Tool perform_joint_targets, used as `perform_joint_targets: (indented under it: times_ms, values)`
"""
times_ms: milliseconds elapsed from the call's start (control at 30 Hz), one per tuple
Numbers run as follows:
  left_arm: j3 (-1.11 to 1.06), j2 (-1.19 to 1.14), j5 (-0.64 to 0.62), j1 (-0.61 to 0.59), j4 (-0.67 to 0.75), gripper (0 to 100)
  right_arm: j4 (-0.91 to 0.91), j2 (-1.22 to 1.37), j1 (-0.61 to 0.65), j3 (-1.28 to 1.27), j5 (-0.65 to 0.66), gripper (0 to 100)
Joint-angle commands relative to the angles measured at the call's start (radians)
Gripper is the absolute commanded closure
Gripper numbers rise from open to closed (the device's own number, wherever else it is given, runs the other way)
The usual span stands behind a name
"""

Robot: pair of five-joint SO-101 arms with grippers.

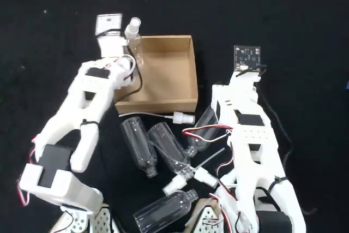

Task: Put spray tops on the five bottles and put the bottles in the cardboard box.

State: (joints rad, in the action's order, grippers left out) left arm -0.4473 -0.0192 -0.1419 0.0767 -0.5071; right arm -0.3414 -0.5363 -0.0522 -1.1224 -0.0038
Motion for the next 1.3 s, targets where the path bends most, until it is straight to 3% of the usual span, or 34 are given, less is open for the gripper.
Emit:
perform_joint_targets:
  times_ms: [0, 133, 300, 467, 733, 900, 1100, 1267]
  values:
    - [0.09, 0.158, -0.012, -0.07, -0.181, 87, 0.035, -0.001, 0.014, 0.008, -0.003, 93.8]
    - [0.156, 0.305, -0.011, -0.102, -0.404, 87, 0.035, -0.001, 0.015, 0.008, -0.003, 93.8]
    - [0.111, 0.416, 0.0, -0.174, -0.535, 86, 0.035, -0.001, 0.015, 0.007, -0.003, 93.8]
    - [0.059, 0.48, 0.241, -0.209, -0.69, 78, 0.035, -0.001, 0.017, 0.007, -0.005, 93.8]
    - [0.048, 0.594, 0.459, -0.177, -1.0, 76, 0.035, -0.001, 0.017, 0.005, -0.005, 93.8]
    - [-0.025, 0.661, 0.71, -0.124, -1.074, 76, 0.035, -0.001, 0.014, 0.005, -0.005, 93.8]
    - [-0.102, 0.764, 0.718, -0.09, -1.092, 76, 0.035, -0.001, 0.012, 0.007, -0.005, 93.8]
    - [-0.147, 0.832, 0.72, 0.088, -1.092, 76, 0.035, -0.001, -0.003, 0.008, -0.003, 93.8]
